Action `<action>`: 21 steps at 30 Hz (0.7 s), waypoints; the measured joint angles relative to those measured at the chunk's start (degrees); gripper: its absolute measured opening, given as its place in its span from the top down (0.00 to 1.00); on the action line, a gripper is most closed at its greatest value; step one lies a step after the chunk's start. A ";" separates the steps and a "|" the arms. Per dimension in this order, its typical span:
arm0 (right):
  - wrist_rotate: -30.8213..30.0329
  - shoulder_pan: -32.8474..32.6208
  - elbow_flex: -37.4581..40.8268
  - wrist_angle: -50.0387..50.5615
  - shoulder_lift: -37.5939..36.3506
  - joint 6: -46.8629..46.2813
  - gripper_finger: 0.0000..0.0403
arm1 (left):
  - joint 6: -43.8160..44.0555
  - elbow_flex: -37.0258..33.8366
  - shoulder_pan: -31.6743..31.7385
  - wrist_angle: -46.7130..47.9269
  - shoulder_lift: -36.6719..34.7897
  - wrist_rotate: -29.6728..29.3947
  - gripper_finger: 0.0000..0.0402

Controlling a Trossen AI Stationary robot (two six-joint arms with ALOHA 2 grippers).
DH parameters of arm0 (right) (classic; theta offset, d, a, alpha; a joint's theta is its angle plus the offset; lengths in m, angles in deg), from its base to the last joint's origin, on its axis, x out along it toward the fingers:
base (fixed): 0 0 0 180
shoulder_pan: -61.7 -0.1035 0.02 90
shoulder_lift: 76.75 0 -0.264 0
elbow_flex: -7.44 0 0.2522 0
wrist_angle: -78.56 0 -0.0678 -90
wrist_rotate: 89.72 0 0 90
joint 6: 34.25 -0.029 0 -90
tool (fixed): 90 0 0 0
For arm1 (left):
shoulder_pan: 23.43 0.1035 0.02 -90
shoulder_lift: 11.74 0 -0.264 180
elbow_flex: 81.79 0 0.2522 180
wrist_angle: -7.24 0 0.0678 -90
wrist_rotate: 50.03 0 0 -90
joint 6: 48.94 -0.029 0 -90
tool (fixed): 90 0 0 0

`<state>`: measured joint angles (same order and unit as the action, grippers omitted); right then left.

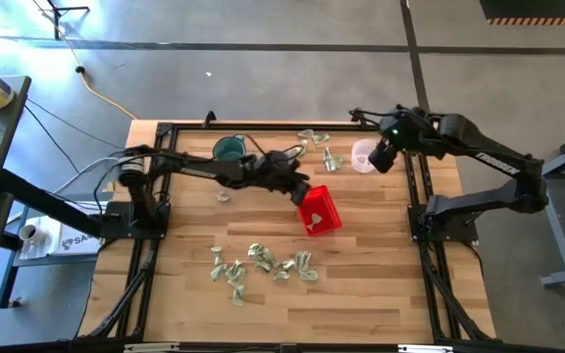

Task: Pick and place items into bin
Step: Put the stevia packet into the orange bin

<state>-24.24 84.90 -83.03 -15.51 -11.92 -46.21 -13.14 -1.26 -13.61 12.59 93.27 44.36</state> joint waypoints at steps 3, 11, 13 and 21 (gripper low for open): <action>-0.94 -0.13 0.02 1.88 -0.39 -0.11 0.45 | 0.57 3.89 -0.76 0.54 5.10 3.63 0.86; -1.13 -0.11 0.02 1.33 -0.38 0.95 0.45 | 0.22 13.27 -2.30 18.89 7.96 0.93 0.62; -1.58 -0.11 0.02 0.05 -0.36 2.05 0.45 | -1.13 15.01 -2.28 30.84 6.56 -0.66 0.52; 9.65 0.37 0.83 -5.83 1.40 7.74 0.45 | -3.98 18.67 -2.77 60.04 3.27 -8.30 0.20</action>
<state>-14.58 85.27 -82.21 -21.35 -10.52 -38.47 -17.12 17.40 -16.37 72.64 96.55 36.06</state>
